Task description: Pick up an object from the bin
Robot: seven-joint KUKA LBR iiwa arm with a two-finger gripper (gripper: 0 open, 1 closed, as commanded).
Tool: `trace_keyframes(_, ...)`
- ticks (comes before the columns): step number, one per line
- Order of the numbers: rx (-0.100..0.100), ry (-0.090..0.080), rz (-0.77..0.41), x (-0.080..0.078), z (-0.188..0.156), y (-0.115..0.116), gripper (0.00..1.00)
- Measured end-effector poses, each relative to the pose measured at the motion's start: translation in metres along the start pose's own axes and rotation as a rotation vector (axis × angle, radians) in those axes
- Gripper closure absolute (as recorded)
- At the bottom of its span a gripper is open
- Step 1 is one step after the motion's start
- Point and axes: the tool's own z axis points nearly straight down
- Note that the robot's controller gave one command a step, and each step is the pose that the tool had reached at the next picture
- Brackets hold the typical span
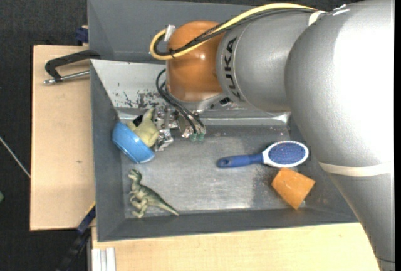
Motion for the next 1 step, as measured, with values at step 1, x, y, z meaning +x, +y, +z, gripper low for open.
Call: trace_keyframes(1, 0.004, 0.007, 0.027, 0.0081, -0.1291, 0.0279, 1.00)
